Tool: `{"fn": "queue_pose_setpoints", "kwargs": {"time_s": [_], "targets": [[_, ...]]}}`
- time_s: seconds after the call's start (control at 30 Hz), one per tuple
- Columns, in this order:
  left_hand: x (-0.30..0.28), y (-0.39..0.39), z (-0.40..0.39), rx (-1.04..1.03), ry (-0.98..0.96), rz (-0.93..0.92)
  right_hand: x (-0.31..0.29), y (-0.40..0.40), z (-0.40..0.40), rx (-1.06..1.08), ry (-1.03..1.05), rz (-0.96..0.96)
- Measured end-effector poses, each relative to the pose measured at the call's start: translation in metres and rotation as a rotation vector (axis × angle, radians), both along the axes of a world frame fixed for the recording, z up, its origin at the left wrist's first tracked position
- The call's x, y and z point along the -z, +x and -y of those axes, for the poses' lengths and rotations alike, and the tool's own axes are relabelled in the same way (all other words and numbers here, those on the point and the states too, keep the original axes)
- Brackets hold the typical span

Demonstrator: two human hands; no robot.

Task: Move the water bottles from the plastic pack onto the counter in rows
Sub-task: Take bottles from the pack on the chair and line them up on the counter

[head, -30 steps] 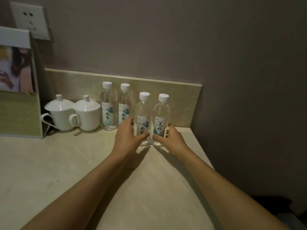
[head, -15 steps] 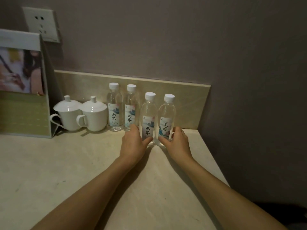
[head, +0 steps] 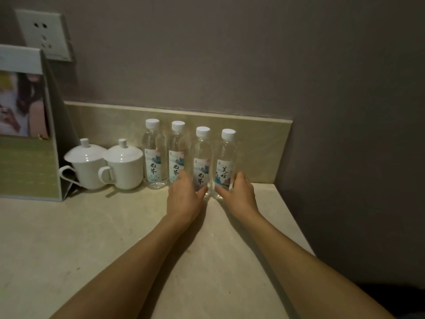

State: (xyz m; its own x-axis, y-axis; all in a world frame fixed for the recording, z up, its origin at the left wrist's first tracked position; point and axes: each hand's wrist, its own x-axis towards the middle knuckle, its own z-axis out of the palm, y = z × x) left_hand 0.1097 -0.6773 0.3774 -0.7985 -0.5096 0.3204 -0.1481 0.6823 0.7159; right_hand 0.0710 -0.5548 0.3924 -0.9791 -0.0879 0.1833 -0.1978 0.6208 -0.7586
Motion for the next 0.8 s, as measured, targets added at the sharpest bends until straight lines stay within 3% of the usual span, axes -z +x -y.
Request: {"fn": "queue_pose_setpoints", "kwargs": {"time_s": [0.8], "targets": [[-0.002, -0.014, 0.001, -0.021, -0.065, -0.044, 0.001, -0.016, 0.011, -0.007, 0.025, -0.010]]}}
